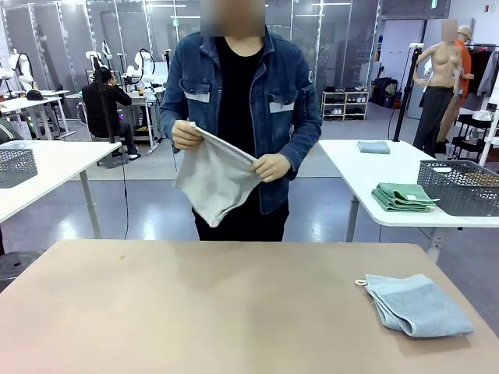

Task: Fold the towels and place them in the basket.
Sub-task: When a person lays out a Towel with hook on the table, fold it in half twice.

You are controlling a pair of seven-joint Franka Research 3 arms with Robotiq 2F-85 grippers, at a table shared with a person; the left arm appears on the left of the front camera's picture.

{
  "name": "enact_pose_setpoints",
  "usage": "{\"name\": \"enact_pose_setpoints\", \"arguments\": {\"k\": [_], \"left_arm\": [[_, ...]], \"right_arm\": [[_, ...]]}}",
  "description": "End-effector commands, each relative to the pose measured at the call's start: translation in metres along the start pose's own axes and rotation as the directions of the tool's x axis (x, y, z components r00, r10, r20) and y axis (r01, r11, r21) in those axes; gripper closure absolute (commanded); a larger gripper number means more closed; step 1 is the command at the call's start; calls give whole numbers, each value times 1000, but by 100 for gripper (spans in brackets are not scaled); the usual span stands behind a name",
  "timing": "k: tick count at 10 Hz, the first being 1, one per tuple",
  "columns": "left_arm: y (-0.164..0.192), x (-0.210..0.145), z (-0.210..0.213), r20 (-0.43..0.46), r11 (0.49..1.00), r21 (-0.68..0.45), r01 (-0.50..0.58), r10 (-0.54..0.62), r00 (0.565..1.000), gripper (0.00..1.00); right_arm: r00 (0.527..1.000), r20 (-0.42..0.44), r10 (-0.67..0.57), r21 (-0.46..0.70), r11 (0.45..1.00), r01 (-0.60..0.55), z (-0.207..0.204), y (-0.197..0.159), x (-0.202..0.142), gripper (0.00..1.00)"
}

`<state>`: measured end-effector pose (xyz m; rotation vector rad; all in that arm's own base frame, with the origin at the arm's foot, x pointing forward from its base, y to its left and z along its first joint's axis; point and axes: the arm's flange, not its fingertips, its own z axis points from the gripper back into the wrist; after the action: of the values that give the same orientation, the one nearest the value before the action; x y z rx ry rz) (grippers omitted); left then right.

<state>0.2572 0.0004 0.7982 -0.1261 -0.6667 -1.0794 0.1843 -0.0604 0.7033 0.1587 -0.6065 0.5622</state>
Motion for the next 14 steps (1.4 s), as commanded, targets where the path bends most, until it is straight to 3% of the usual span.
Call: {"name": "enact_pose_setpoints", "arguments": {"k": [1, 14], "left_arm": [[-1, 0, -1, 1, 1000, 5, 1, -1, 1000, 0], [-1, 0, -1, 1, 1000, 5, 1, -1, 1000, 0]], "right_arm": [[1000, -12, -3, -4, 1000, 3, 2, 1, 3, 1], [1000, -12, -3, -4, 1000, 3, 2, 1, 3, 1]]}}
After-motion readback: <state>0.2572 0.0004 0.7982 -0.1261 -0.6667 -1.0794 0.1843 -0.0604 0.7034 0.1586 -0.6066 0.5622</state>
